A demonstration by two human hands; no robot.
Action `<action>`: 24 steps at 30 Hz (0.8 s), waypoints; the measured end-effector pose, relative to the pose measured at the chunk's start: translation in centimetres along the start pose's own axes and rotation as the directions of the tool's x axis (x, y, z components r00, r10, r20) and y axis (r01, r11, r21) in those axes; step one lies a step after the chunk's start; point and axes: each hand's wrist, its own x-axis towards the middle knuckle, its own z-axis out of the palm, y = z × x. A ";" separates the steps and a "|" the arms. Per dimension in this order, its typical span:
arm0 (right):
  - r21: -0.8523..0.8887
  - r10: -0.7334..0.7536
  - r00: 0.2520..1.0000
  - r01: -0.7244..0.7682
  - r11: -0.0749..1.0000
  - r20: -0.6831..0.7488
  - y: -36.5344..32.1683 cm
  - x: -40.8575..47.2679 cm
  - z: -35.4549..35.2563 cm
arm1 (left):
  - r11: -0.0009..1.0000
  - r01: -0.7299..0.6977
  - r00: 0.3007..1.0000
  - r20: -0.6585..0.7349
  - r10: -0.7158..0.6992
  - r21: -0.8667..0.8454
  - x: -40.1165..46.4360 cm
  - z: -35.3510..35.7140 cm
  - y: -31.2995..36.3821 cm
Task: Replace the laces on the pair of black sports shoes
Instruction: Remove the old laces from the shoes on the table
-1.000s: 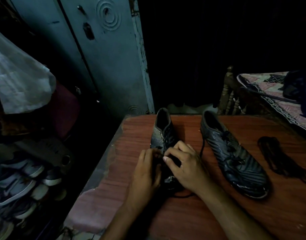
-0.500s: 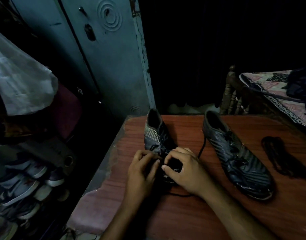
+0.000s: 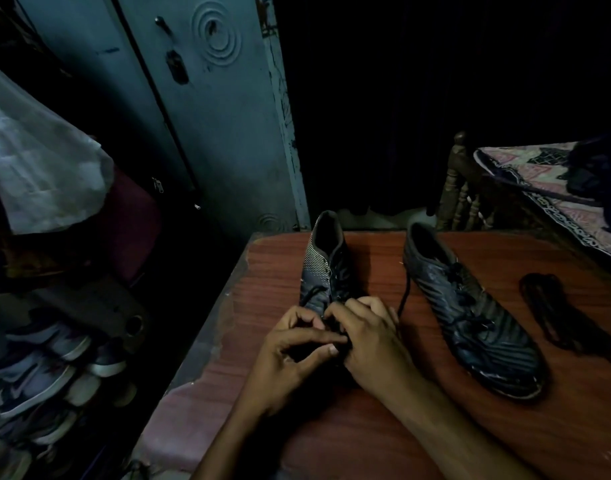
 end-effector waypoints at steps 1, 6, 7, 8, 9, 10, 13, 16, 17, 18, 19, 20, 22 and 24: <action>0.025 0.004 1.000 -0.003 1.000 -0.017 0.0 0.0 0.1 | 0.999 -0.013 1.000 -0.011 0.014 0.037 0.0 0.0 -0.2; 0.428 0.119 0.993 -0.111 0.897 0.008 1.1 0.6 -0.9 | 0.958 0.104 0.972 -0.232 -0.041 0.267 0.6 0.7 -1.0; 0.500 0.139 0.988 -0.153 0.853 0.065 1.1 0.7 -1.4 | 0.950 0.119 0.971 -0.235 -0.050 0.288 0.7 0.9 -1.0; 0.536 0.138 0.982 -0.185 0.823 0.128 0.9 0.6 -1.9 | 0.943 0.112 0.975 -0.220 -0.043 0.314 0.7 1.1 -1.1; 0.552 0.106 0.980 -0.185 0.813 0.171 1.0 0.6 -2.1 | 0.936 0.092 0.979 -0.203 -0.023 0.340 0.7 1.3 -1.1; 0.559 0.060 0.979 -0.160 0.814 0.193 1.2 0.6 -2.1 | 0.930 0.073 0.981 -0.196 -0.001 0.361 0.6 1.3 -1.2; 0.588 -0.010 0.976 -0.122 0.799 0.216 1.9 0.7 -1.9 | 0.922 0.071 0.971 -0.239 0.023 0.380 0.7 1.2 -1.1; 0.635 0.033 0.963 -0.201 0.746 0.266 2.3 0.7 -2.2 | 0.920 0.074 0.965 -0.261 0.031 0.385 0.6 1.2 -1.0; 0.650 0.060 0.962 -0.226 0.726 0.267 2.2 0.7 -2.3 | 0.927 0.079 0.965 -0.261 0.021 0.367 0.6 1.1 -0.9; 0.659 0.075 0.967 -0.222 0.719 0.244 2.1 0.6 -2.4 | 0.935 0.085 0.964 -0.265 0.010 0.345 0.5 1.1 -0.8; 0.659 0.082 0.977 -0.196 0.727 0.199 2.0 0.6 -2.3 | 0.944 0.089 0.964 -0.266 -0.001 0.319 0.5 1.0 -0.7; 0.648 0.082 0.985 -0.163 0.744 0.154 1.9 0.6 -2.3 | 0.953 0.088 0.966 -0.257 -0.011 0.289 0.4 0.9 -0.6; 0.607 0.074 0.992 -0.120 0.785 0.099 1.6 0.5 -2.3 | 0.976 0.085 0.975 -0.217 -0.040 0.201 0.3 0.6 -0.5; 0.555 0.064 0.995 -0.095 0.826 0.076 1.3 0.4 -2.3 | 0.993 0.076 0.982 -0.177 -0.059 0.087 0.2 0.3 -0.4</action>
